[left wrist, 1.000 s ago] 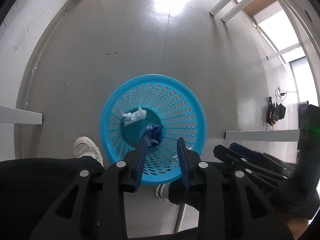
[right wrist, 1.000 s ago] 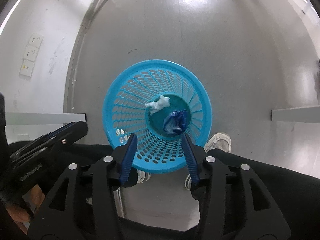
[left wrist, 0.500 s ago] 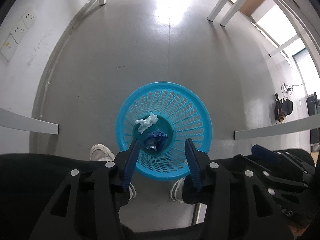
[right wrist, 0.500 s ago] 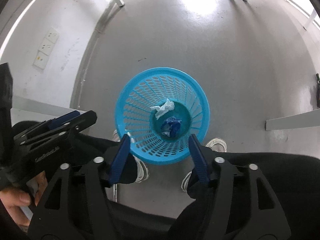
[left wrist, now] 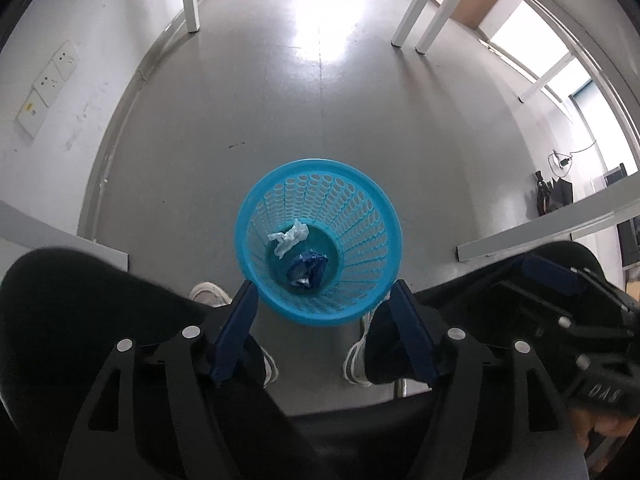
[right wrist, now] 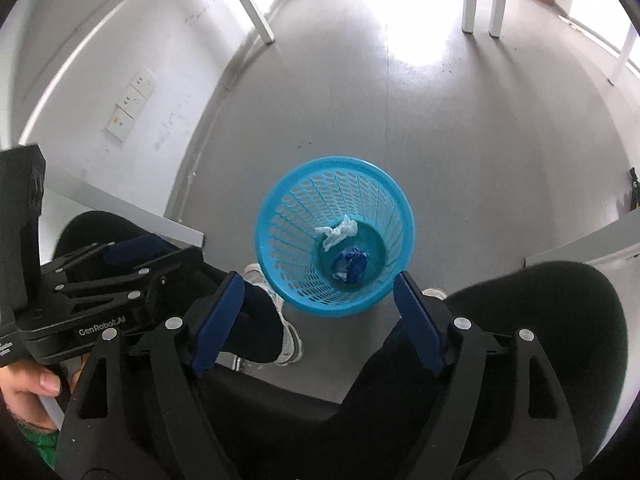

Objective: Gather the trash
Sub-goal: 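Raise both tools back toward the remaining trash on the table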

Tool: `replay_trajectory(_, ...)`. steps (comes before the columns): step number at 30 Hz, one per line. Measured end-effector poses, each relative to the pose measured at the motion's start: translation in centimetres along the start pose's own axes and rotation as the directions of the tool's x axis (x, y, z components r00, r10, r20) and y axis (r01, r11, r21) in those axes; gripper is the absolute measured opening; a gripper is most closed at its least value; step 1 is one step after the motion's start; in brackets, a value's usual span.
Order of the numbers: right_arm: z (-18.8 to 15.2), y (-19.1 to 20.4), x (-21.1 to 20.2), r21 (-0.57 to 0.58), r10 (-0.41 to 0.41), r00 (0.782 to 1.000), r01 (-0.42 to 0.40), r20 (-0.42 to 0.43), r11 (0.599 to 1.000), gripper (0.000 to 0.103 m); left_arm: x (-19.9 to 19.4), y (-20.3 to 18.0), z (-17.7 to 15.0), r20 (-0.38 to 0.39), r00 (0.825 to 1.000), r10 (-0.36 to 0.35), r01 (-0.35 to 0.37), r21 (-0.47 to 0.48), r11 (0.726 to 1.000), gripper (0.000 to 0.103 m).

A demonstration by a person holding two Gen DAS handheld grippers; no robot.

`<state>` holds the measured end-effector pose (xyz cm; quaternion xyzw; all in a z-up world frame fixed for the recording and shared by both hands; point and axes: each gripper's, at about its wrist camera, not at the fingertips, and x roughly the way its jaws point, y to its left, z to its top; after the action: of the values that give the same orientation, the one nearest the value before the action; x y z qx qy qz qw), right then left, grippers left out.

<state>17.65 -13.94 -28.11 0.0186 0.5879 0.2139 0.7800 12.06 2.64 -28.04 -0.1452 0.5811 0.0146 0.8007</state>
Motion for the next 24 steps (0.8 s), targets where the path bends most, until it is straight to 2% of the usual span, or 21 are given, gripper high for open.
replay_trajectory(4, -1.3, 0.3, -3.1, -0.036, 0.012, 0.998, -0.01, 0.063, 0.999, 0.079, -3.0, -1.5, -1.5, 0.052, 0.999, 0.002, -0.005, 0.066, 0.998, 0.07)
replay_trajectory(8, -2.5, 0.3, -6.9, -0.05, 0.008, 0.989, -0.001, 0.147, 0.999, 0.084, -6.5, -2.5, -2.9, 0.158, 0.987, 0.011, -0.031, 0.126, 0.992, 0.086)
replay_trajectory(9, -2.8, 0.1, -8.0, -0.05, 0.013, 0.985, -0.004, 0.175, 0.999, 0.086, -7.2, -2.5, -3.1, 0.183, 0.983, 0.012, -0.037, 0.132, 0.991, 0.091)
replay_trajectory(12, -3.8, -0.1, -11.3, -0.054, 0.001, 0.963, 0.014, 0.269, 0.998, 0.089, -9.4, -2.5, -3.7, 0.265, 0.964, 0.018, -0.059, 0.147, 0.987, 0.097)
replay_trajectory(15, -4.7, -0.3, -14.9, -0.058, -0.013, 0.928, 0.037, 0.373, 0.998, 0.093, -11.5, -3.1, -4.0, 0.309, 0.951, 0.002, -0.059, 0.173, 0.983, 0.097)
replay_trajectory(16, -4.9, -0.2, -16.5, -0.066, -0.013, 0.908, 0.045, 0.419, 0.997, 0.094, -12.3, -3.3, -4.1, 0.327, 0.945, -0.008, -0.056, 0.184, 0.981, 0.097)
replay_trajectory(19, -4.8, 0.3, -20.1, -0.084, -0.031, 0.855, 0.087, 0.517, 0.993, 0.094, -15.3, -3.9, -4.2, 0.407, 0.913, -0.026, -0.068, 0.214, 0.974, 0.097)
replay_trajectory(24, -2.5, 0.9, -24.7, -0.107, -0.044, 0.787, 0.139, 0.616, 0.985, 0.094, -19.8, -4.1, -3.1, 0.508, 0.857, -0.085, -0.034, 0.221, 0.975, 0.097)
